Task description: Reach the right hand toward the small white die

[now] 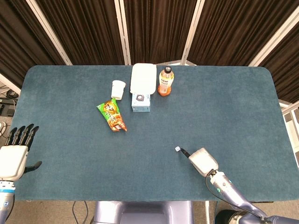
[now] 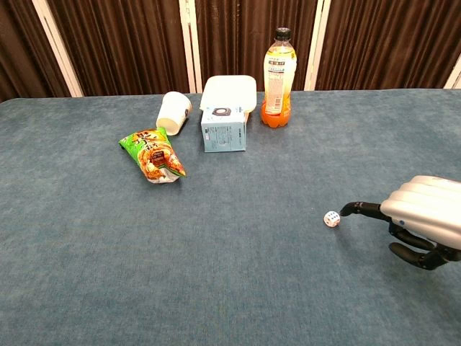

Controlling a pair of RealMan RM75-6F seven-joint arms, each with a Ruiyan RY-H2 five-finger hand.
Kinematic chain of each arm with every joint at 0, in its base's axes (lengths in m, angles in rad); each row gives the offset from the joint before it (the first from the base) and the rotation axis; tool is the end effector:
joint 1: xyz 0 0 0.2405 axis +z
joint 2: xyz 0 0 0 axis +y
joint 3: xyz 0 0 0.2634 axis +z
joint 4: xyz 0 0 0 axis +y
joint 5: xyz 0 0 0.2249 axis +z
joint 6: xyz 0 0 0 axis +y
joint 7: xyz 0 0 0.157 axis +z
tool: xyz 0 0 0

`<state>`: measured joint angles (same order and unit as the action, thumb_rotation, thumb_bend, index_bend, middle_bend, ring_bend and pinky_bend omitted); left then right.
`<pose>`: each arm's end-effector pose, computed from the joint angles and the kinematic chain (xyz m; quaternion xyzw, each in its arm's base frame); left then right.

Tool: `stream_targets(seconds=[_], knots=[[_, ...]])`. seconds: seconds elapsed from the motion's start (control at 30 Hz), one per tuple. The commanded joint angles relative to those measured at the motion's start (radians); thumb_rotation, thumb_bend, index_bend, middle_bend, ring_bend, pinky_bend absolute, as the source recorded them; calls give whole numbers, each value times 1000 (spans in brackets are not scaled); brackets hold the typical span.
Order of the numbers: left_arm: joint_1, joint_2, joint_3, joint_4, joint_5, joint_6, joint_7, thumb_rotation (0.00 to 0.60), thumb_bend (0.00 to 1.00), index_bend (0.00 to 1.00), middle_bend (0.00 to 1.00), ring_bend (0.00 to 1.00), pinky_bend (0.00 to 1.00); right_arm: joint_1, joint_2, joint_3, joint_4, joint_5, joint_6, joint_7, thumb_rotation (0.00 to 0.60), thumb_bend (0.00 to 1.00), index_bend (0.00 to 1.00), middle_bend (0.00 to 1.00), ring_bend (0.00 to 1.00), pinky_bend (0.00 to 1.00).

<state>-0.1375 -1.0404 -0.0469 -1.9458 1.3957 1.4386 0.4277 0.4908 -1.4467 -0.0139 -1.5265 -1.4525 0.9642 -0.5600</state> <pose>-0.2630 0.2022 0.1417 -0.6351 -0.3586 -0.3175 0.6060 -0.2321 -0.2643 -0.0360 0.8491 -0.2397 0.2387 0.4056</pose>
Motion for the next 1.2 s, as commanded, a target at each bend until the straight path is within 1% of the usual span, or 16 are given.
stream_targets(seconds=[0.03, 0.9, 1.2], knots=[[-1, -1, 0, 0, 0, 0, 3, 600, 0, 0, 0, 0, 0, 7, -12, 3, 2, 14, -12, -12, 600, 573, 117, 835, 788, 1000], [-5, -4, 5, 1, -3, -3, 10, 600, 0, 0, 0, 0, 0, 25, -8, -3, 10, 74, -19, -41, 600, 573, 143, 834, 789, 1000], [-6, -5, 6, 1, -4, -5, 13, 600, 0, 0, 0, 0, 0, 24, 14, -25, 0, 83, -32, -38, 600, 573, 150, 835, 789, 1000]])
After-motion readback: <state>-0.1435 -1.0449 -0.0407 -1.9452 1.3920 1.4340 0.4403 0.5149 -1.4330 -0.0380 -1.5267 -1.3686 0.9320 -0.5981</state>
